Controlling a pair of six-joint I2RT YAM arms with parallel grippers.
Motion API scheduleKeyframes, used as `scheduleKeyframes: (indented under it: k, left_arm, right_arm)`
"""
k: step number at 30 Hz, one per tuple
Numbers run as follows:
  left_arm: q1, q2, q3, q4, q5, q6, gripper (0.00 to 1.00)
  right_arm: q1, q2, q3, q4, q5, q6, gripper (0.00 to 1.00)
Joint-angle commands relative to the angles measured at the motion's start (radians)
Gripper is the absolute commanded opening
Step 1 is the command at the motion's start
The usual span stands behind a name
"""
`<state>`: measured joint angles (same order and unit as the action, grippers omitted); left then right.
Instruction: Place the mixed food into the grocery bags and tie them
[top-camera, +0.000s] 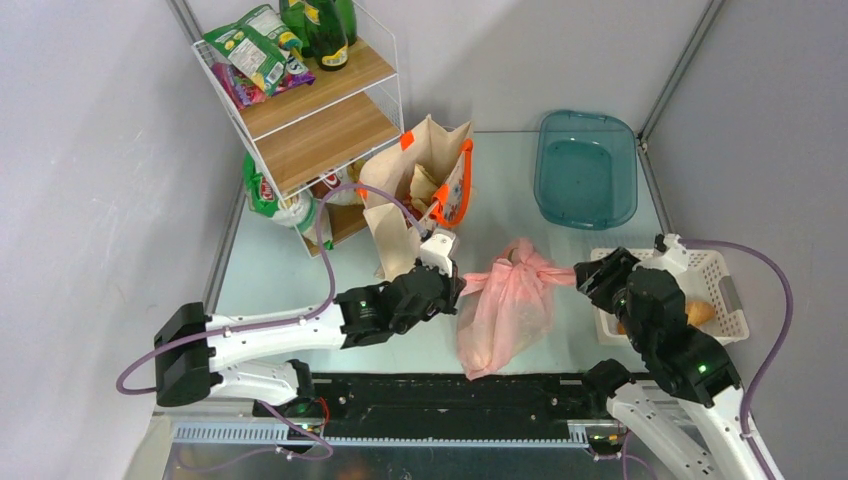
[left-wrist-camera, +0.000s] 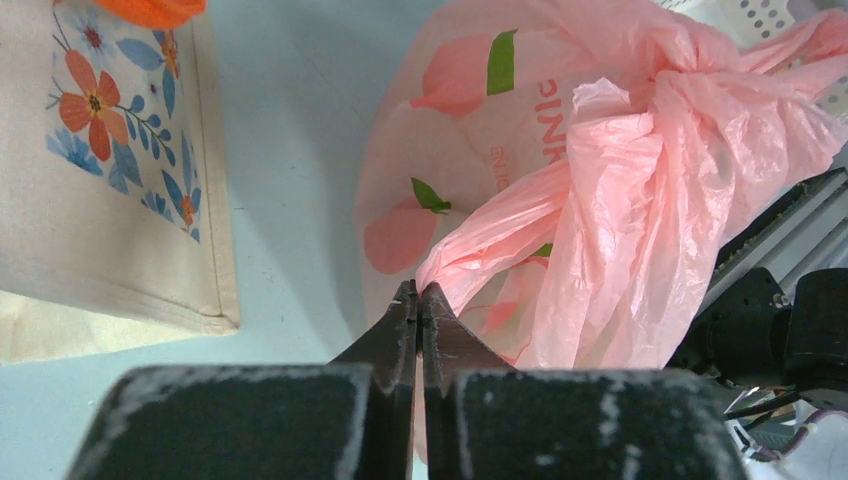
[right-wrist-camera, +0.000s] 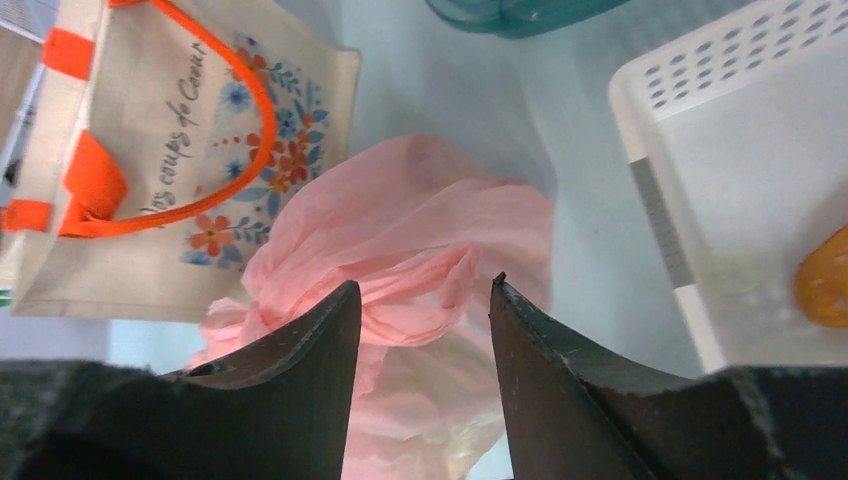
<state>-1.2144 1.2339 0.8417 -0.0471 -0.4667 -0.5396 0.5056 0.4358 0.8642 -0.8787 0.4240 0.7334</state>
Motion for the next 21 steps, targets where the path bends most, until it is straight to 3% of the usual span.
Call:
scheduleKeyframes:
  k: [1,5,10,15,21]
  left_arm:
    - [0.002,-0.034,-0.007,0.041,0.007,0.018,0.00]
    - [0.002,-0.040,-0.007,0.041,0.014,0.018,0.00]
    - [0.003,-0.050,-0.010,0.041,0.022,0.017,0.00]
    - [0.002,-0.052,-0.014,0.056,0.025,0.017,0.00]
    - [0.002,-0.054,-0.011,0.071,0.023,0.021,0.00]
  right_arm:
    - [-0.003,-0.013,-0.012,0.000,-0.065,0.191,0.52]
    - [-0.004,0.022,-0.026,-0.030,-0.065,0.304,0.48]
    - [-0.004,0.108,-0.035,-0.073,-0.050,0.428,0.50]
    - [-0.004,0.138,-0.076,-0.034,-0.083,0.471,0.48]
    - [-0.005,0.132,-0.117,-0.027,-0.063,0.504,0.13]
